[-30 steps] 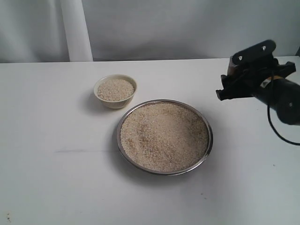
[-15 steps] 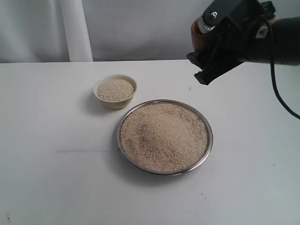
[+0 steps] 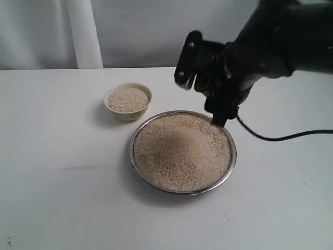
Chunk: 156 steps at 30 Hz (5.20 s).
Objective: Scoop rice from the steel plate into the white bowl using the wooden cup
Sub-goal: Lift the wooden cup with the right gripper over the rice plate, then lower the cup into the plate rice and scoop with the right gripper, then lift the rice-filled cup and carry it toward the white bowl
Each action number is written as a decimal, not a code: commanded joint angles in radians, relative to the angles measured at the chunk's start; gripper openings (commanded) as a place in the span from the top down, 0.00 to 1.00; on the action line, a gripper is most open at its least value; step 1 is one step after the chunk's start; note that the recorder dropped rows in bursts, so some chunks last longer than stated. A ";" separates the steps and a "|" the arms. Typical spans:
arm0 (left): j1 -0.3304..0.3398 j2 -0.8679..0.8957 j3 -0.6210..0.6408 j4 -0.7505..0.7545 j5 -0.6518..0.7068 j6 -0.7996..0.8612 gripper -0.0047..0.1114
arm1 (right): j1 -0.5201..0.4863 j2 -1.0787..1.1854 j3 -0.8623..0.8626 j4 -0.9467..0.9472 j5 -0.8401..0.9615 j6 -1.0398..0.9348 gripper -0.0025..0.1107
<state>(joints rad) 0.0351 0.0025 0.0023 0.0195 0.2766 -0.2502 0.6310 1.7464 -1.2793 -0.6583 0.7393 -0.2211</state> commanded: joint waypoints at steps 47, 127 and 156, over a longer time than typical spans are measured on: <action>-0.005 -0.003 -0.002 -0.002 -0.010 -0.004 0.96 | 0.254 0.479 -0.119 -0.216 0.261 0.039 0.98; -0.005 -0.003 -0.002 -0.002 -0.010 -0.004 0.96 | 0.054 0.045 0.270 -0.902 -0.437 1.499 0.98; -0.005 -0.003 -0.002 -0.002 -0.010 -0.004 0.96 | 0.054 0.458 -0.561 -0.305 -0.161 0.552 0.98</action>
<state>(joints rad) 0.0351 0.0025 0.0023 0.0195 0.2748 -0.2502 0.6857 2.1700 -1.7520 -1.0509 0.5448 0.4489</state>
